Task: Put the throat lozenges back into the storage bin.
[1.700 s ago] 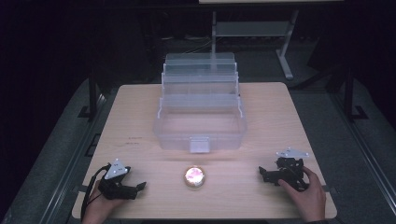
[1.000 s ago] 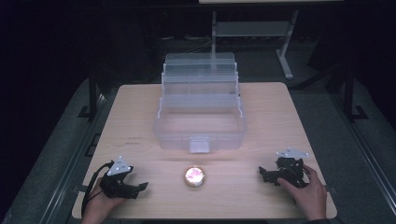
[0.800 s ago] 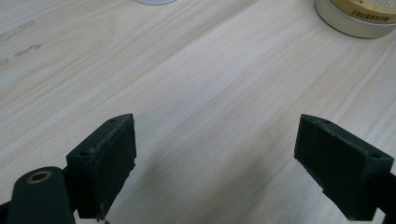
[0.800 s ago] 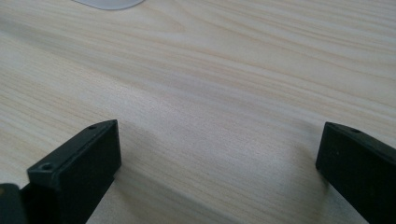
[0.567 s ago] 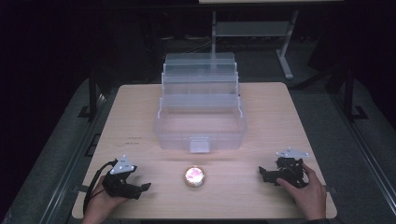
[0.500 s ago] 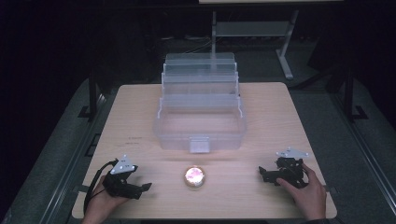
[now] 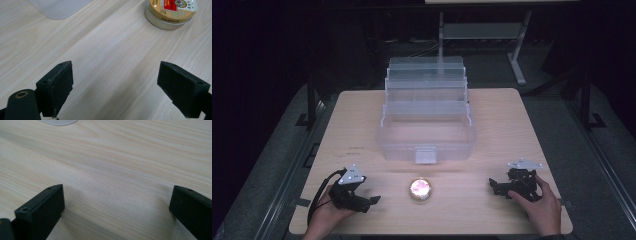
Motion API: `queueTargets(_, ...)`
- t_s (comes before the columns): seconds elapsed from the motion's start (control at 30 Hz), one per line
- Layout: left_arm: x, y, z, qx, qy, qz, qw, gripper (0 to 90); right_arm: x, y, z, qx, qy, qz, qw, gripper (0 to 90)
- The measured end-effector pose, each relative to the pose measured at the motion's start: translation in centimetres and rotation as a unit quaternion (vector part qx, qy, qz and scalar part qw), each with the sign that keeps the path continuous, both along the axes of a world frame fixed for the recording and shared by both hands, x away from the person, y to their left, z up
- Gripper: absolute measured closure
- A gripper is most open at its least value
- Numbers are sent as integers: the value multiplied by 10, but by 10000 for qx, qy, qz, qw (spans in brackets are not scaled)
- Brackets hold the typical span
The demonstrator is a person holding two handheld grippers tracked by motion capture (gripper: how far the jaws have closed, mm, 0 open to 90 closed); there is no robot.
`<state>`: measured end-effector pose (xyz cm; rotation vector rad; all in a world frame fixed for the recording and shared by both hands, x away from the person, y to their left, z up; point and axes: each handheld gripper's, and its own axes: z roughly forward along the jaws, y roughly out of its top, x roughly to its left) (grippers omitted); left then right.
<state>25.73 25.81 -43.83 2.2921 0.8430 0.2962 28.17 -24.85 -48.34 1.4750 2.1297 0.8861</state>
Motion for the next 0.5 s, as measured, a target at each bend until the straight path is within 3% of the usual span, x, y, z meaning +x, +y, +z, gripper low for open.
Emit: queueTargets(0.5,6,-11,4,56,-13,-148,9999,128,0,0,0,0,1,13,10000,0)
